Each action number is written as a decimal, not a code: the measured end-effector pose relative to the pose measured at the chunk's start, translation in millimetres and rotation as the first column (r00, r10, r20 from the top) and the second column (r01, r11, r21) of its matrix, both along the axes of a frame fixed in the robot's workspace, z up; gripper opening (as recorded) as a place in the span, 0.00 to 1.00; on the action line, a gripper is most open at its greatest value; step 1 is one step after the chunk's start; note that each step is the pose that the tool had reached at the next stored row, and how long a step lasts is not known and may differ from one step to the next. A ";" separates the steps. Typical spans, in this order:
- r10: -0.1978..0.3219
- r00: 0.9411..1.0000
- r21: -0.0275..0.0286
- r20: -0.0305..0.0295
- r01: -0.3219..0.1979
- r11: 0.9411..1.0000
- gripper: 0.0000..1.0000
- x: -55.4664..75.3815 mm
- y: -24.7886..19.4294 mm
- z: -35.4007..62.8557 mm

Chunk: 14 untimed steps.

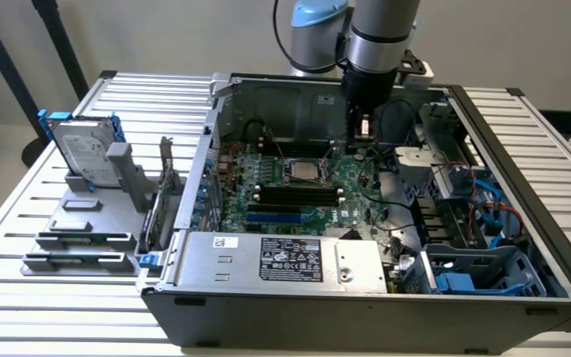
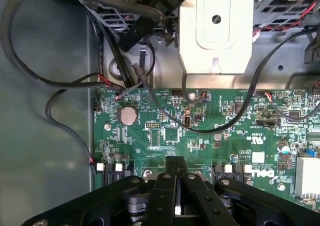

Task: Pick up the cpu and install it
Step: 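Close the cpu cover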

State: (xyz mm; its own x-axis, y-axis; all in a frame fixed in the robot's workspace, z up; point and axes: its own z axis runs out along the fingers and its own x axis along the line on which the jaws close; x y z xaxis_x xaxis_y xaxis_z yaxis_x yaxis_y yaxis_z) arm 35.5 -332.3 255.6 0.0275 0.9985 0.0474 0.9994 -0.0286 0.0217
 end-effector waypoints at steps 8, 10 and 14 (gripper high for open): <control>0.000 0.997 0.001 -0.073 0.000 1.000 0.11 -5.2 -1.9 -0.1; 0.000 0.997 0.001 -0.083 0.000 1.000 0.11 -8.4 -2.7 -0.1; 0.000 0.994 0.000 -0.105 0.000 1.000 0.11 -15.3 -4.0 0.0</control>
